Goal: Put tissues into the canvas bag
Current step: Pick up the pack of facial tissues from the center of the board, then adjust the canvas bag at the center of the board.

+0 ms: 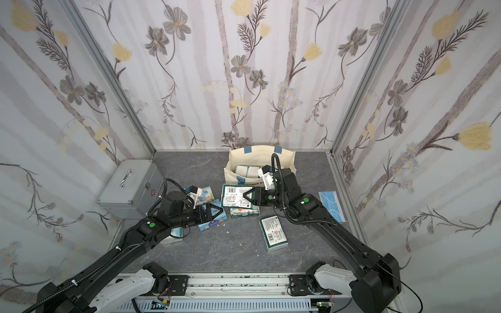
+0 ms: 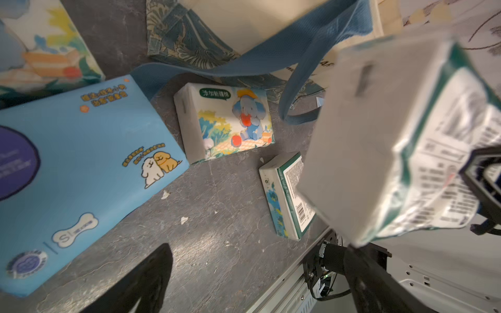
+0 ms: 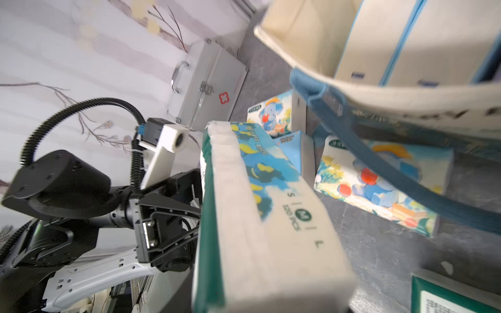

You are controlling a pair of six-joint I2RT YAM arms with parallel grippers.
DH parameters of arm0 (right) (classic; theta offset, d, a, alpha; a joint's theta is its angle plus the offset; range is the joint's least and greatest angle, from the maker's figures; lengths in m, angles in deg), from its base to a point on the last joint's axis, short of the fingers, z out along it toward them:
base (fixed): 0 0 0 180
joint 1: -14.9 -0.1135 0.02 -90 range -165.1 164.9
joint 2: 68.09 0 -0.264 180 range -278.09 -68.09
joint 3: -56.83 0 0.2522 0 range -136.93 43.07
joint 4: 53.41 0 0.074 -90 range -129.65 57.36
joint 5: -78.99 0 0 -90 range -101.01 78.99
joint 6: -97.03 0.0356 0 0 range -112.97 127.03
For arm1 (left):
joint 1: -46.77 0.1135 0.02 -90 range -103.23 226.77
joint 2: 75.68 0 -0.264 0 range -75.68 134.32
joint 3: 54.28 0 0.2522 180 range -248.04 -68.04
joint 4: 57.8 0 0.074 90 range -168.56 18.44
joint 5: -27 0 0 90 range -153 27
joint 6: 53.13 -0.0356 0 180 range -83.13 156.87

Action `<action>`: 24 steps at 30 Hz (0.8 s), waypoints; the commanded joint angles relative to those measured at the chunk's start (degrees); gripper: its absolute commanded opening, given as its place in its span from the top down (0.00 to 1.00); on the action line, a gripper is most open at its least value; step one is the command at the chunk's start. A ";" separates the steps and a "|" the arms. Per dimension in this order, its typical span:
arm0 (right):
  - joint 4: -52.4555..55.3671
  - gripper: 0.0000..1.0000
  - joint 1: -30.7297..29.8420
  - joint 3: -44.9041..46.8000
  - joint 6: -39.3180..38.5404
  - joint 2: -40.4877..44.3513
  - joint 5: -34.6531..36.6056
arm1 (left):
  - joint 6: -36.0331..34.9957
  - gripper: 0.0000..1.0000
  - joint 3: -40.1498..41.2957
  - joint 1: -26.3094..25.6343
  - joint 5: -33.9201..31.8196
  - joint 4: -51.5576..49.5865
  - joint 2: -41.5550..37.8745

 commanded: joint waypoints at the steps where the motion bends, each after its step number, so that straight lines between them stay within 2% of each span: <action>1: 11.28 0.56 4.04 -5.55 -7.20 2.23 1.06 | -5.94 0.02 -8.02 0.32 -0.27 -3.71 5.61; 6: 17.80 0.58 9.23 -15.29 -13.39 2.62 8.83 | -16.09 0.09 -30.73 0.66 -5.96 -14.10 18.13; 9: 20.06 0.58 10.35 -20.56 -16.40 0.39 14.29 | -23.55 0.20 -48.80 0.95 -10.93 -20.92 28.72; 11: 22.22 0.58 10.55 -24.22 -18.21 -1.30 17.81 | -29.61 0.23 -61.46 0.95 -13.39 -26.19 37.41; 15: 23.45 0.59 10.90 -25.75 -19.83 -0.97 23.95 | -45.40 0.23 -93.35 0.85 -17.23 -40.80 59.82; 18: 24.48 0.58 12.11 -25.13 -20.64 -0.24 24.46 | -58.38 0.22 -119.57 0.99 -18.98 -50.61 76.93; 19: 24.68 0.58 13.05 -24.59 -20.70 -0.15 23.79 | -62.07 0.22 -125.13 0.95 -18.97 -51.18 81.18; 20: 24.84 0.59 13.90 -24.04 -20.64 -0.06 23.05 | -64.22 0.22 -126.96 0.94 -18.57 -49.56 83.19; 21: 24.93 0.59 14.86 -23.28 -20.54 0.10 21.98 | -66.69 0.22 -125.52 1.08 -17.51 -46.17 83.76; 24: 25.06 0.59 17.00 -20.87 -20.15 0.89 19.85 | -72.49 0.18 -113.00 1.10 -12.56 -33.55 80.68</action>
